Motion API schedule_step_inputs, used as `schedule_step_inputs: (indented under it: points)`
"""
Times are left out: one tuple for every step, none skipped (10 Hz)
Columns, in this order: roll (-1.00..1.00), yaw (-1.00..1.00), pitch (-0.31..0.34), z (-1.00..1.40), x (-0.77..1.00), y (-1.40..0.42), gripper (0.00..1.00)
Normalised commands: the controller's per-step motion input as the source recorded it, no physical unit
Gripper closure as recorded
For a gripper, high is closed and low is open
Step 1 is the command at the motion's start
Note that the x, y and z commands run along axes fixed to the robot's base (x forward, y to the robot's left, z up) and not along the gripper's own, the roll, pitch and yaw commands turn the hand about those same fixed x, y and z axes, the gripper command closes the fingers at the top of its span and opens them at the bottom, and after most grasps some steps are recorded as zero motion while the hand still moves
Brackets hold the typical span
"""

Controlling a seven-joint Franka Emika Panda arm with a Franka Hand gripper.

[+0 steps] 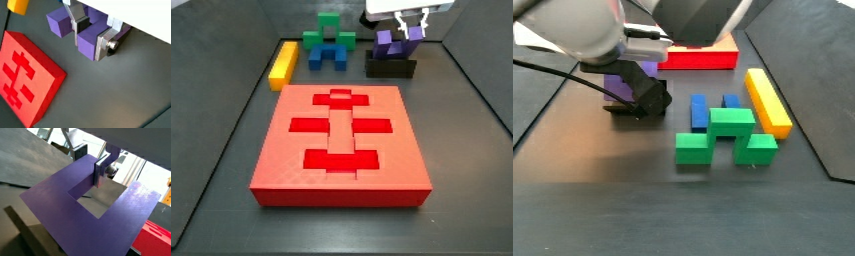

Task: Pick up the purple object. Move up. Place the purple object on the fixture. Regrasp the purple object. Move to above the board. Insert the purple object.
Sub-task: Place the purple object on the fixture, then regrasp the purple object.

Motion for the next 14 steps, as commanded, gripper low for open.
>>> schedule_step_inputs:
  points:
    - [0.26,-0.15,0.214,-0.16,0.15,0.0,1.0]
    - [0.09,-0.16,0.051,-0.2,0.0,0.0,1.0]
    - [0.01,-0.14,0.0,-0.18,0.0,-0.03,1.0]
    - [0.0,-0.06,0.0,-0.16,0.0,-0.06,1.0]
    - [0.0,-0.05,0.0,-0.16,-0.06,-0.04,1.0]
    - [0.04,-0.09,0.0,-0.2,-0.23,0.0,1.0]
    - [0.09,-0.07,0.0,-0.05,0.0,-0.01,1.0]
    - [0.0,0.0,0.0,0.0,0.0,0.0,1.0]
    - [0.0,0.0,0.0,0.0,0.0,0.0,0.0]
    - [0.0,0.0,0.0,0.0,0.01,-0.03,0.0]
    - [0.0,0.0,0.0,0.0,0.0,-0.05,0.0]
    - [0.13,0.0,-0.326,-0.21,-0.41,-0.21,0.0]
    - [0.03,0.0,-0.12,0.17,0.0,-0.15,0.0]
    - [0.05,0.0,-0.074,0.71,0.16,-0.23,0.0]
